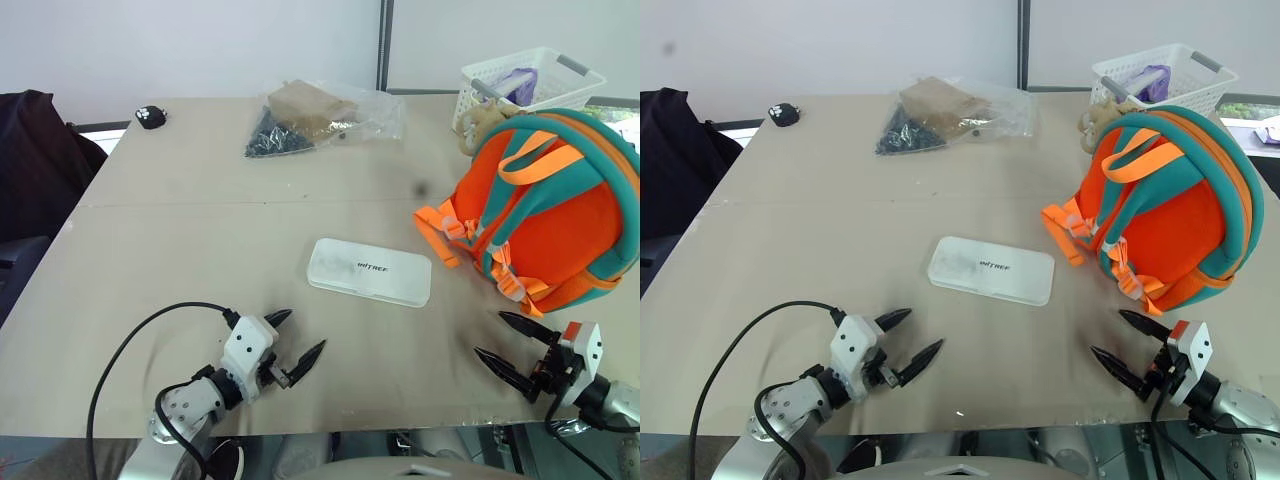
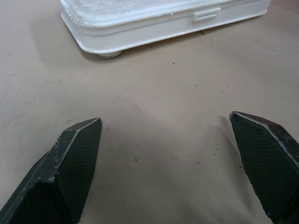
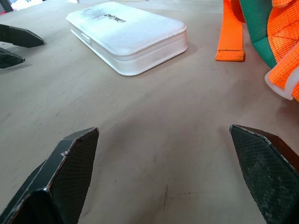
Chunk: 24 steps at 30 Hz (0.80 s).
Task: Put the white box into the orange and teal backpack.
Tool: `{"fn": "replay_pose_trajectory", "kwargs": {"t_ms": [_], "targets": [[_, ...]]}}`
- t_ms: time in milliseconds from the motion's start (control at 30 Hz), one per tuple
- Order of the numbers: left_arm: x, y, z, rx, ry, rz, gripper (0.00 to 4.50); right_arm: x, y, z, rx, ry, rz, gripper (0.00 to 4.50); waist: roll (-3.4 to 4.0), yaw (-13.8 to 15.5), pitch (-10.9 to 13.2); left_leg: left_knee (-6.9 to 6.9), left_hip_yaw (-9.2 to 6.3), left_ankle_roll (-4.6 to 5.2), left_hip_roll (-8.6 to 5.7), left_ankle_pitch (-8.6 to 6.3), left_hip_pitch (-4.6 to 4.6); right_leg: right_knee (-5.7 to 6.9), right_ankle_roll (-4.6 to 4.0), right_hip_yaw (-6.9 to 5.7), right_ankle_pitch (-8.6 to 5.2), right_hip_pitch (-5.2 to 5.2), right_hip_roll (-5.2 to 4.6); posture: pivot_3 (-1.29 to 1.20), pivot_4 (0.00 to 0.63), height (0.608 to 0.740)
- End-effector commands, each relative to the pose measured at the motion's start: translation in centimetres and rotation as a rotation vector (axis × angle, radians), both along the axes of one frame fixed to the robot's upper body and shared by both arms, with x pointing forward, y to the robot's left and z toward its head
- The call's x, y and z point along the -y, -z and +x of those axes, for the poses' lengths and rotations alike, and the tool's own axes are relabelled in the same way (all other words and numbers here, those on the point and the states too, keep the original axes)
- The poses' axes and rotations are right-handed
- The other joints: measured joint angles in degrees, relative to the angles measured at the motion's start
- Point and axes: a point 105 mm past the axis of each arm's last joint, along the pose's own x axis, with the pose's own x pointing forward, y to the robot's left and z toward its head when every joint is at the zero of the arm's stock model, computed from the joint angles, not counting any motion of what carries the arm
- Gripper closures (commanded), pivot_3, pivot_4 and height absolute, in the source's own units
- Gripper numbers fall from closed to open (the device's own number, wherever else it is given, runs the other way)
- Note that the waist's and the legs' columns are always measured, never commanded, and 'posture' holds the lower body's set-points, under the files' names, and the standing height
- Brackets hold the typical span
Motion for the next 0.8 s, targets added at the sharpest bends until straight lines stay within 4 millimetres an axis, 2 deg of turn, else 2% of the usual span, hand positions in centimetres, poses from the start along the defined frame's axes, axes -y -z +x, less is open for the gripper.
{"fn": "replay_pose_trajectory", "kwargs": {"t_ms": [33,133,633,733,800], "targets": [[-0.1,0.2,-0.7,-0.038,0.009,-0.033,0.00,-0.3,-0.6,0.1,0.032,-0.004,-0.004,0.07,0.00,-0.01,0.00,0.00,0.00,0.00,0.00,0.00,0.00,0.00,0.00,0.00,0.00,0.00,0.00,0.00,0.150,0.725],[-0.1,-0.1,-1.0,-0.046,0.049,-0.074,0.00,-0.3,-0.4,0.1,0.032,-0.004,-0.016,0.07,0.00,0.00,0.01,0.00,0.00,0.00,0.01,0.00,-0.02,0.00,0.00,0.00,0.00,-0.06,-0.01,0.00,0.150,0.725],[-1.0,-0.4,-1.0,-0.052,0.033,-0.085,0.00,-0.9,0.1,0.5,0.025,-0.027,-0.005,0.07,-0.04,0.02,0.06,0.00,-0.01,0.00,0.00,0.00,-0.02,-0.05,0.00,-0.02,0.00,-0.12,0.01,0.00,0.150,0.725],[-1.4,-0.6,-0.6,-0.047,0.025,-0.087,0.00,-1.0,0.3,0.8,0.023,-0.024,-0.012,0.07,-0.06,0.00,0.07,0.00,-0.01,0.00,0.00,0.00,-0.02,-0.05,0.00,-0.02,0.00,-0.12,0.00,0.00,0.150,0.725],[-2.2,-1.2,0.7,-0.045,-0.021,-0.114,0.00,-1.2,0.2,1.1,0.028,-0.020,-0.016,0.07,-0.06,0.02,0.07,0.00,-0.02,0.00,0.00,0.00,-0.02,-0.05,0.00,-0.02,0.00,-0.12,0.01,0.00,0.150,0.725]]}}
